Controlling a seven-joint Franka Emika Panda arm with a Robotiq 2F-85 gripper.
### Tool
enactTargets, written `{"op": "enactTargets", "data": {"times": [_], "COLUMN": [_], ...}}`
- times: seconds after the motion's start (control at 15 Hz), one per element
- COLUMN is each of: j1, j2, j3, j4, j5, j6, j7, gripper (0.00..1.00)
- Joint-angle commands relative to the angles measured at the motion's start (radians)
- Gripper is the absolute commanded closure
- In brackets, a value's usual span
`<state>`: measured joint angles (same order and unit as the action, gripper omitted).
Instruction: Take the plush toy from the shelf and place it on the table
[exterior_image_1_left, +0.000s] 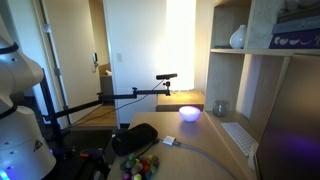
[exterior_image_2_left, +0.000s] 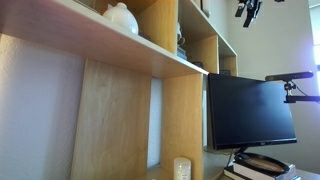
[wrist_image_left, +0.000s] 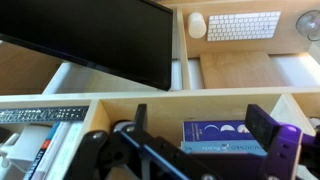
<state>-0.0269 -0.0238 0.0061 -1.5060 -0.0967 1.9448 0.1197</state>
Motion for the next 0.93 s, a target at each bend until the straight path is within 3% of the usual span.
{"op": "enactTargets", "data": {"times": [0.0,0.4,0.73,0.87], "j1": [0.018,0.043,0.046,0.038], "j2": [0.125,0.240,0.262,0.240], "j3": [0.004,-0.007,0.001,0.000], "j4": [0.155,0.265,0.277,0.228], "j5": [-0.067,-0.109,-0.130,-0.109], "j6": [-0.075,-0.257,-0.278,-0.237], "j7": [0.038,-0.001,-0.006,0.002], "gripper": [0.00,0.00,0.00,0.00]}}
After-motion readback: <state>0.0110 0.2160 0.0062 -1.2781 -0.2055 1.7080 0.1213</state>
